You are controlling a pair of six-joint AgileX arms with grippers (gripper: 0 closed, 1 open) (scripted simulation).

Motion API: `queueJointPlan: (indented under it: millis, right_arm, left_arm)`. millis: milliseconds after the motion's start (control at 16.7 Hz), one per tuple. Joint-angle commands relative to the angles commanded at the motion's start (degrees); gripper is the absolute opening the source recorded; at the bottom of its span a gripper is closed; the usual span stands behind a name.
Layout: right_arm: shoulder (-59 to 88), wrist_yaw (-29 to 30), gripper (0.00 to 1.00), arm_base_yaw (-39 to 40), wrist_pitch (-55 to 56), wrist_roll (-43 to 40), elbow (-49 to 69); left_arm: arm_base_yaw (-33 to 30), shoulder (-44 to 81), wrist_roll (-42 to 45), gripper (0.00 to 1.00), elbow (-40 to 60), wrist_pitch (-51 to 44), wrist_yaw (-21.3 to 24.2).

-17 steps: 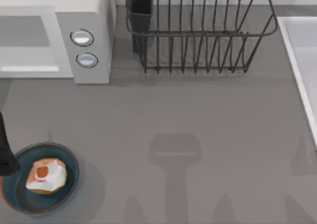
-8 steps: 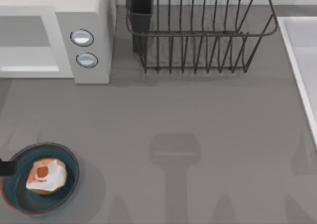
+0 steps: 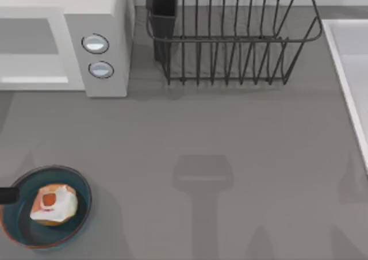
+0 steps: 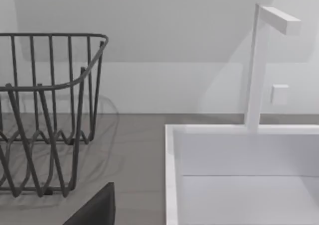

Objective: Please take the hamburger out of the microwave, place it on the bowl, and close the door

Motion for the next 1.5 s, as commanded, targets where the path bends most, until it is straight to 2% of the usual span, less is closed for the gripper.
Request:
queueJointPlan:
  millis: [420, 840, 1200, 1320, 1500]
  right_arm:
    - [0.00, 0.00, 1.00, 0.00, 0.00, 0.00, 0.00]
    - [0.00, 0.00, 1.00, 0.00, 0.00, 0.00, 0.00]
    - [0.00, 0.00, 1.00, 0.00, 0.00, 0.00, 0.00]
    - [0.00, 0.00, 1.00, 0.00, 0.00, 0.00, 0.00]
    - [0.00, 0.00, 1.00, 0.00, 0.00, 0.00, 0.00]
  left_arm:
    - [0.02, -0.18, -0.01, 0.00, 0.01, -0.20, 0.02]
    - [1.00, -10.68, -0.18, 0.00, -0.16, -10.51, 1.02]
    - [0.77, -11.13, -0.19, 0.00, -0.06, -11.06, 0.91]
    - [-1.40, -9.24, -0.15, 0.00, 0.23, -9.47, -1.27]
    - [-8.06, -3.71, -0.07, 0.00, 0.94, -4.71, -7.92]
